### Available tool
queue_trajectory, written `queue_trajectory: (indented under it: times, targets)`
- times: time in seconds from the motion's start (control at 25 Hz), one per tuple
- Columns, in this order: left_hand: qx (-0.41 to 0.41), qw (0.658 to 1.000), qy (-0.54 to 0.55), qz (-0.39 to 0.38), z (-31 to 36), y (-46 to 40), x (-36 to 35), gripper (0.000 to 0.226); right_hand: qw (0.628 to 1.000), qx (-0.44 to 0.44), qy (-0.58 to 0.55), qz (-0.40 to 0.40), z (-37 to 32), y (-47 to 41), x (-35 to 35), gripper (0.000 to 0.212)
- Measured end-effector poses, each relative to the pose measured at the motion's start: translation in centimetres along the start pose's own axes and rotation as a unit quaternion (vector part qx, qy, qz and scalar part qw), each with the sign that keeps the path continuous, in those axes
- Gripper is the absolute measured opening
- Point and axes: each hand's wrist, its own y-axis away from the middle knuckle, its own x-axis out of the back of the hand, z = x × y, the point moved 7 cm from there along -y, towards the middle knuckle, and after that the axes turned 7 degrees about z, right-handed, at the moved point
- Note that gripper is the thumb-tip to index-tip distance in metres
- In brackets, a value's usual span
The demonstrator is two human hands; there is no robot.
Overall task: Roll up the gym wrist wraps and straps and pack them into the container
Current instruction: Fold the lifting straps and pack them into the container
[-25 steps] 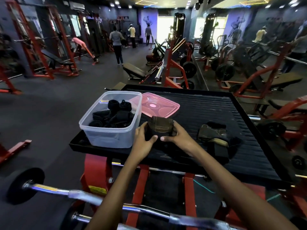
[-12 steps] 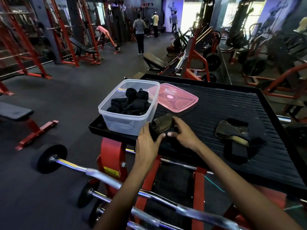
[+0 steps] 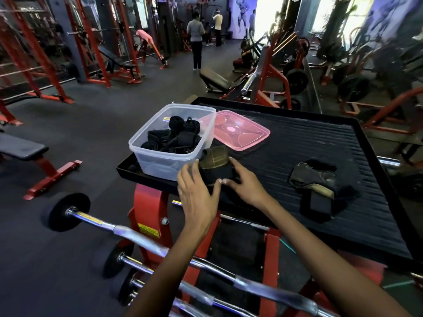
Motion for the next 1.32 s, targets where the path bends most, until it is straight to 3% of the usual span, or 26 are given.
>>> queue_trajectory:
  times: [0.16,0.32,0.4,0.48,0.56,0.72,0.84,0.92,0.96,1.04,1.08,1.12,1.2,1.24,1.32]
  targets:
    - [-0.129,0.982,0.131,0.035,6.3,-0.4,0.0,0.061,0.995,0.059,0.013,0.085,-1.7,0.5,3.5,0.055]
    - [-0.114,0.952,0.272,-0.075,11.2,-0.9,-4.8,0.052,0.972,0.076,0.108,0.194,-2.1,1.9,11.7,0.045]
    - [-0.101,0.932,0.273,-0.214,12.8,-0.4,-9.6,0.048,0.954,-0.014,0.199,0.222,0.3,2.7,15.9,0.044]
    - [-0.121,0.898,0.231,-0.354,14.6,1.3,-13.7,0.055,0.911,-0.199,0.286,0.222,4.7,4.2,20.1,0.048]
    - [-0.127,0.872,0.226,-0.415,15.6,3.0,-15.8,0.062,0.883,-0.334,0.269,0.191,8.1,6.3,22.3,0.054]
    - [-0.142,0.865,0.233,-0.421,14.9,3.3,-18.2,0.072,0.943,-0.278,0.014,0.182,9.4,6.6,20.7,0.04]
    - [-0.136,0.867,0.251,-0.409,13.9,2.4,-18.6,0.084,0.94,-0.209,-0.165,0.211,8.3,6.2,20.0,0.042]
    - [-0.088,0.875,0.285,-0.382,13.3,1.6,-17.8,0.088,0.92,-0.212,-0.219,0.247,7.9,6.0,20.2,0.033]
    - [-0.077,0.882,0.285,-0.367,13.2,1.3,-17.3,0.091,0.921,-0.223,-0.189,0.258,7.7,5.9,20.4,0.027]
    - [-0.098,0.887,0.282,-0.352,13.3,1.1,-16.9,0.098,0.944,-0.232,-0.023,0.233,6.7,5.0,20.3,0.011]
    - [-0.121,0.885,0.272,-0.358,13.5,1.3,-17.0,0.103,0.949,-0.22,0.037,0.224,6.1,4.4,20.1,0.019]
    - [-0.135,0.882,0.259,-0.369,13.6,1.5,-17.2,0.111,0.95,-0.213,0.046,0.223,5.7,3.8,19.9,0.026]
    - [-0.114,0.874,0.281,-0.38,13.4,1.6,-17.3,0.117,0.957,-0.201,-0.054,0.204,4.0,3.1,18.7,0.028]
    - [-0.086,0.87,0.312,-0.371,13.2,1.4,-17.4,0.112,0.96,-0.198,-0.087,0.176,3.2,2.8,17.8,0.028]
    - [-0.01,0.869,0.357,-0.341,12.5,0.7,-17.5,0.089,0.965,-0.198,-0.009,0.172,2.8,2.6,17.8,0.031]
